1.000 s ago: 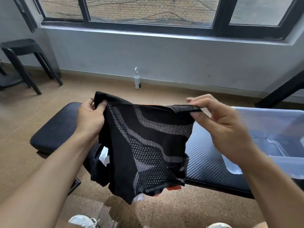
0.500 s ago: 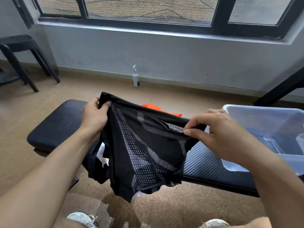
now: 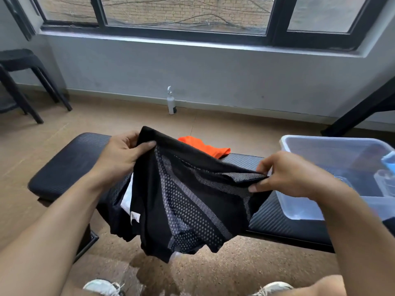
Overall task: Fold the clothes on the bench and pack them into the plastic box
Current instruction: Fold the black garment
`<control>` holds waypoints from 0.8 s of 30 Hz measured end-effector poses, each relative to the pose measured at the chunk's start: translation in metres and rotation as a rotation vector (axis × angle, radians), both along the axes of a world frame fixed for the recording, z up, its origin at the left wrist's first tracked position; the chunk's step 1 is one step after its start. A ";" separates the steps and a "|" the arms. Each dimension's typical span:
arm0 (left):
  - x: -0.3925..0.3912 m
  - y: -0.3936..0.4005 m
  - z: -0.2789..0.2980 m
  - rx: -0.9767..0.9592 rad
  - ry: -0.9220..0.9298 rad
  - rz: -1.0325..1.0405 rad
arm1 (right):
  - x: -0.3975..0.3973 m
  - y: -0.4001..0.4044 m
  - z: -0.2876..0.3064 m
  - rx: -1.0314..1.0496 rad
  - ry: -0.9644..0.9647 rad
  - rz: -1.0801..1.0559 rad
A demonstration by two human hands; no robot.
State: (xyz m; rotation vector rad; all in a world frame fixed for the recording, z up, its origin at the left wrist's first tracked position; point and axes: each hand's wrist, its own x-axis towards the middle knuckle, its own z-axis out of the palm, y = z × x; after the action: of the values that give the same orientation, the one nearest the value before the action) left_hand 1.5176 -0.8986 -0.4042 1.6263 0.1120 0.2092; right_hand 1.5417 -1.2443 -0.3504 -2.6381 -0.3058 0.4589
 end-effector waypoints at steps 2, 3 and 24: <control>-0.005 0.002 0.006 0.037 0.048 -0.069 | -0.008 -0.002 0.012 0.406 0.103 -0.003; -0.007 0.006 0.009 0.038 0.079 -0.130 | -0.013 -0.004 0.018 0.663 0.196 0.039; 0.003 -0.017 0.000 -0.110 0.170 0.113 | 0.028 0.026 -0.021 0.674 -0.319 -0.497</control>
State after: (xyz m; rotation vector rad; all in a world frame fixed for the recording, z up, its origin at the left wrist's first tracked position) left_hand 1.5206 -0.9152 -0.4046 1.5280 0.3412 0.1484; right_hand 1.5693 -1.2184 -0.3715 -2.0037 0.0988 -0.2063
